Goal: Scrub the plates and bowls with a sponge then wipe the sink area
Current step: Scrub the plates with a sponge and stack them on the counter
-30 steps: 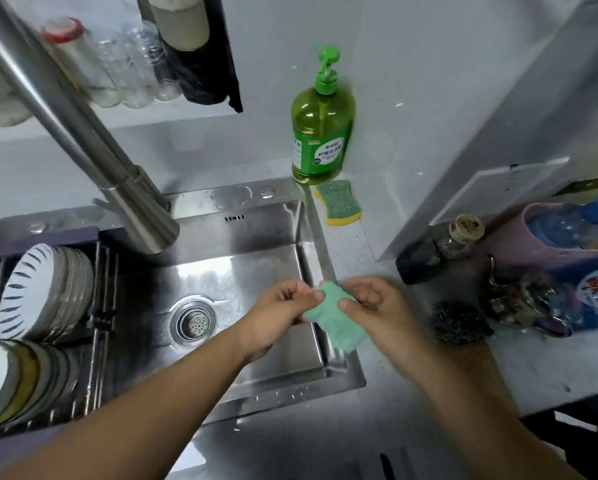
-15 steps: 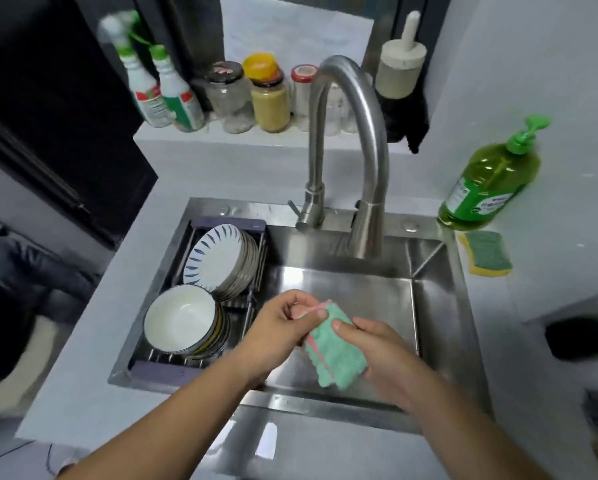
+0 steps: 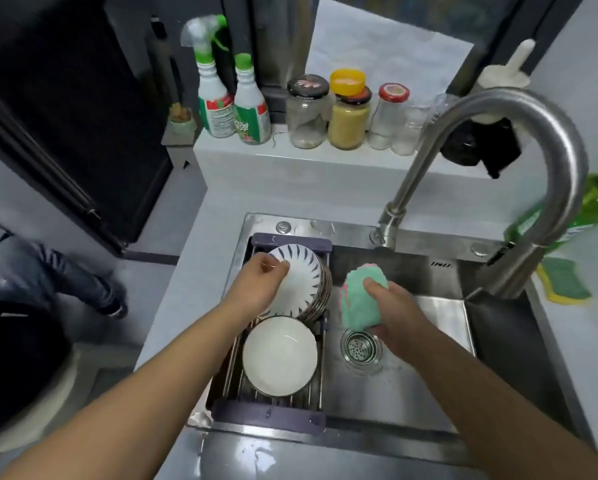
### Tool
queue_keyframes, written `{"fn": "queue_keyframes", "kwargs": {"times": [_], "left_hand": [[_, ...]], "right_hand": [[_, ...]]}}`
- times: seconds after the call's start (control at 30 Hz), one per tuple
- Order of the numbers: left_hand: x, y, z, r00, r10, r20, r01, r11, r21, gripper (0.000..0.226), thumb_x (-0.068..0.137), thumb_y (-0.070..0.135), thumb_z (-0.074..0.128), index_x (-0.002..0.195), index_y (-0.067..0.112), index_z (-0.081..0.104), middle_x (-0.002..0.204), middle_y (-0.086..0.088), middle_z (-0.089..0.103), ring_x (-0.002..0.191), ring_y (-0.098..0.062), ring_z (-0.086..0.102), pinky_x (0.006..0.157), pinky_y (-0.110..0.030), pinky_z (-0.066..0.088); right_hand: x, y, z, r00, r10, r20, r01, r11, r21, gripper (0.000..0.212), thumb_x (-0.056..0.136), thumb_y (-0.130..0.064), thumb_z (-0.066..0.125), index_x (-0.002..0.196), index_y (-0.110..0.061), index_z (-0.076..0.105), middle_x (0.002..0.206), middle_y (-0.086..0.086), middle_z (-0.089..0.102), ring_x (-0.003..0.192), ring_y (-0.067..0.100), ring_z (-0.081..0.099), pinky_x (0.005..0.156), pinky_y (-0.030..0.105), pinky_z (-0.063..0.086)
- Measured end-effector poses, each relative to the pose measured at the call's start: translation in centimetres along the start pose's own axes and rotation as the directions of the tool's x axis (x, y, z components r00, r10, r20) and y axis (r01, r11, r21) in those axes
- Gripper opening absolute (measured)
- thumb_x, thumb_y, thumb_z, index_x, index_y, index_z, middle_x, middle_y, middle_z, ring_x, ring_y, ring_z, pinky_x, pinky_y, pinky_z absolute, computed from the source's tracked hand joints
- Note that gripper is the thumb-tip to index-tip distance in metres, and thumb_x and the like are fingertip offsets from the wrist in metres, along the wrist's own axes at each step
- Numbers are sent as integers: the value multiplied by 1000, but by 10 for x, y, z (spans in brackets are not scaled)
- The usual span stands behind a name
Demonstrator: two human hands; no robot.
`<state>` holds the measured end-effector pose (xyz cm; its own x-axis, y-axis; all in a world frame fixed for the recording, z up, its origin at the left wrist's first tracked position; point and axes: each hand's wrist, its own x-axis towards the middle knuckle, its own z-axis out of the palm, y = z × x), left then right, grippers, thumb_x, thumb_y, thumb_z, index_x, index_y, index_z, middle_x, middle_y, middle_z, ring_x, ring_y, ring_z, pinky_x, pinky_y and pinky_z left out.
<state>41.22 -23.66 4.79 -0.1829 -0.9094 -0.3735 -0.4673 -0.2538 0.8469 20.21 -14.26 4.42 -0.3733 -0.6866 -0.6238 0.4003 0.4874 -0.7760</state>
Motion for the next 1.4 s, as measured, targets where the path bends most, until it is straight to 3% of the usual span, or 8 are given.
{"fn": "queue_keyframes", "kwargs": {"times": [0.1,0.2,0.4,0.6,0.77,1.13,1.3,1.4], "left_hand": [[27,-14,-10,995,-78,61,70,989,127,45,102,48,52,134,16,51,119,-2,62,86,-12,57,68,-25,43],[52,-30,-12,985,-126,121,100,975,199,59,104,52,45,150,16,40,134,-4,54,110,-21,54,84,-30,37],[96,-42,-12,986,-76,148,25,947,320,51,103,59,36,131,22,56,121,-3,63,129,-33,50,110,-47,40],[113,-42,-9,977,-82,197,-44,828,558,66,100,66,20,136,21,54,125,-7,66,129,-33,48,110,-49,36],[119,-35,-8,967,-115,229,-24,849,527,103,73,86,3,131,22,60,130,-9,63,120,-34,56,108,-52,41],[125,-38,-8,964,-123,235,-3,882,471,95,75,94,11,109,27,69,130,-13,61,120,-37,56,107,-51,45],[124,-40,-7,966,-116,232,-1,893,450,80,75,93,13,76,26,58,118,-16,65,111,-37,60,103,-50,47],[125,-41,-7,968,-89,236,-30,889,458,81,81,88,15,85,23,64,115,-11,66,113,-34,58,105,-50,46]], "right_hand": [[13,4,18,998,57,-17,-57,998,-2,16,98,-18,60,112,-9,57,108,17,64,84,30,67,59,38,56],[22,10,32,994,104,-11,-104,994,38,12,98,-15,59,109,-9,58,105,18,65,84,32,66,68,42,55],[39,18,44,995,97,-23,-96,994,58,18,97,-16,61,112,-7,60,105,18,69,87,32,69,70,44,57],[45,28,44,995,89,34,-87,995,-48,36,90,-16,72,120,-1,59,109,24,69,87,35,71,68,43,57],[48,28,50,998,53,-25,-56,989,-134,37,83,-15,80,114,-4,62,105,21,72,92,36,73,74,51,62],[53,35,72,973,-98,-208,22,939,-342,37,76,-15,85,104,-9,61,92,5,67,77,16,65,59,28,52],[59,42,72,950,-172,-260,43,898,-437,32,77,-18,81,101,-8,63,94,8,68,81,21,66,71,35,57],[60,39,74,940,-226,-254,52,834,-549,34,78,-24,81,98,-10,57,89,2,62,75,14,59,60,26,47]]}}
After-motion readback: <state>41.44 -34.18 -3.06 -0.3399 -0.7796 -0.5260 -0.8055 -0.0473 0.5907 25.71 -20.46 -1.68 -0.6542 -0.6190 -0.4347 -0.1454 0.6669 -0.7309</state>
